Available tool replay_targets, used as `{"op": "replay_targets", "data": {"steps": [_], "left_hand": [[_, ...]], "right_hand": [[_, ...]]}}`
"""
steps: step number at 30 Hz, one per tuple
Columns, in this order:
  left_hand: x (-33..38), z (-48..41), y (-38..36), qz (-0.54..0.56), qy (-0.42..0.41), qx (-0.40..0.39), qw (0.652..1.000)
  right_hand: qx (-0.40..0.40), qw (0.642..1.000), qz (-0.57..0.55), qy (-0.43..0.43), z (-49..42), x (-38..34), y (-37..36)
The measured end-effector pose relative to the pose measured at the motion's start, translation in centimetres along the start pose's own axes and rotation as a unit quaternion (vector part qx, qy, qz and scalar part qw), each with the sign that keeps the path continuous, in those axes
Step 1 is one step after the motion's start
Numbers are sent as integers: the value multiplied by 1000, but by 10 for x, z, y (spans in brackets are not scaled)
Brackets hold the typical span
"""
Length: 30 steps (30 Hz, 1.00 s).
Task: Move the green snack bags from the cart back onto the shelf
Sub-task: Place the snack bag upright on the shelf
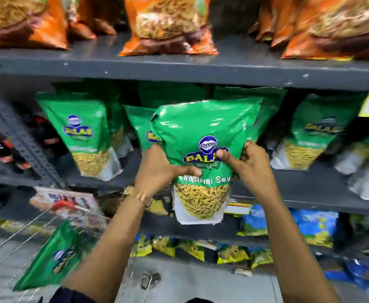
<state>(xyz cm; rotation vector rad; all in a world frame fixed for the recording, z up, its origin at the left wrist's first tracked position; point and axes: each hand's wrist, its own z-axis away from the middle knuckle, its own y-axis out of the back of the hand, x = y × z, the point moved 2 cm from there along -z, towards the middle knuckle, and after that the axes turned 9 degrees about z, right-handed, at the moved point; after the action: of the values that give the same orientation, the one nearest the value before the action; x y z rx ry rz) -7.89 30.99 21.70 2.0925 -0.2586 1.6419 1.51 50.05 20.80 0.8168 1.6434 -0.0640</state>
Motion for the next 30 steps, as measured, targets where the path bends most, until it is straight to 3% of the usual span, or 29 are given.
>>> {"op": "replay_targets", "data": {"steps": [7,13,17,22,30], "left_hand": [[5,-63,-97,-31,-2,-43,999],[-25,-95,-129,-23,17,-36,999],[-44,-95,-134,71,37,-49,996],[-55,-87,-139,131,62,-34,989],[-77,-39,-119,94,48,24,994]], "right_hand": [[67,996,43,-30,-30,44,73],[43,995,40,-79,-56,83,78],[42,995,11,-85,-60,95,72],[76,990,65,-101,-62,116,63],[274,954,120,-13,12,103,20]]}}
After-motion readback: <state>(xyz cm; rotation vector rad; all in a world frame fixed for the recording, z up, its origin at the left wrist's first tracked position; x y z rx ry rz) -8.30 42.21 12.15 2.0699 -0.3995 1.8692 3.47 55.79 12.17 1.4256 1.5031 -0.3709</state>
